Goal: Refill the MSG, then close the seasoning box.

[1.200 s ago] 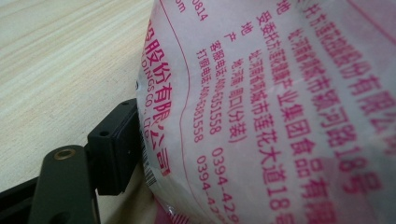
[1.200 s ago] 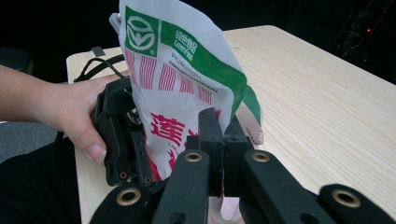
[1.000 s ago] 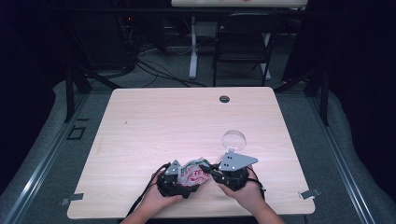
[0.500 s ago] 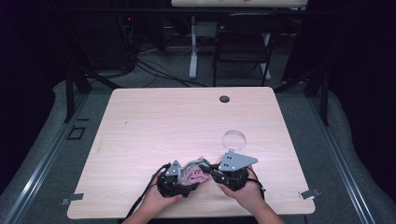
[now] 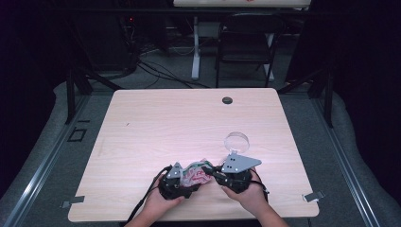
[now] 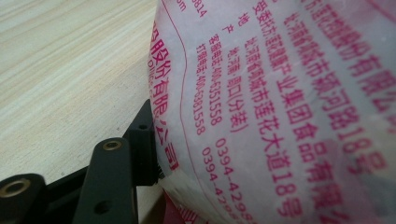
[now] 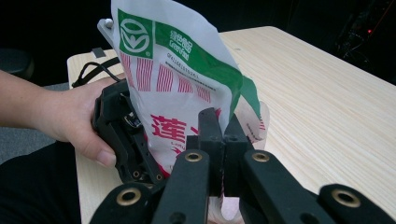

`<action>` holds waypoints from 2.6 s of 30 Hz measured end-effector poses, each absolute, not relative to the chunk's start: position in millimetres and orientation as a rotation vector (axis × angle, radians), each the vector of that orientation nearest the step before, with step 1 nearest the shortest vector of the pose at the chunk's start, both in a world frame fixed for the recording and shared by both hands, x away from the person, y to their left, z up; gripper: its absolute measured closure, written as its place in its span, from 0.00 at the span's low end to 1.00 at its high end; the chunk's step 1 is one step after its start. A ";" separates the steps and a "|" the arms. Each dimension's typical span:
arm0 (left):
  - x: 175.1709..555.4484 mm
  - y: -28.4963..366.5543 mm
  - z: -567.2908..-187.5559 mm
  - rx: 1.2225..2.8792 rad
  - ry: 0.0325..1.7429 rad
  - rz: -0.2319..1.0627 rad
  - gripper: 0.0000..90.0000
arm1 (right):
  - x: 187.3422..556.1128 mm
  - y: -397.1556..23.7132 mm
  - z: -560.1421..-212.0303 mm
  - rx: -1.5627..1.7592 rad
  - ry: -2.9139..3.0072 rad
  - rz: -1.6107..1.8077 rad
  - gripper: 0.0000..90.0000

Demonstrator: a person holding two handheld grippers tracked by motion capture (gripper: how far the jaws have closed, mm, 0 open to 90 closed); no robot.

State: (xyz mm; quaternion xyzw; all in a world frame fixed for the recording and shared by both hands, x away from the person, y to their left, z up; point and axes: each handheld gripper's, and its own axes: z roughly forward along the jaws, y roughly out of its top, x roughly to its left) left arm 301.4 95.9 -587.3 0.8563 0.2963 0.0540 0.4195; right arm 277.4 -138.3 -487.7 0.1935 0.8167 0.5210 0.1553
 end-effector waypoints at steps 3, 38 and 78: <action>301.4 96.3 -587.2 2.141 0.742 0.135 0.55 | 277.3 -138.3 -487.7 0.557 2.334 1.497 1.00; 297.7 94.5 -584.4 2.134 0.713 0.218 0.63 | 281.6 -145.8 -487.7 0.581 2.327 1.509 1.00; 295.8 98.5 -571.2 2.134 0.690 0.398 0.66 | 286.4 -153.0 -485.7 0.607 2.291 1.536 1.00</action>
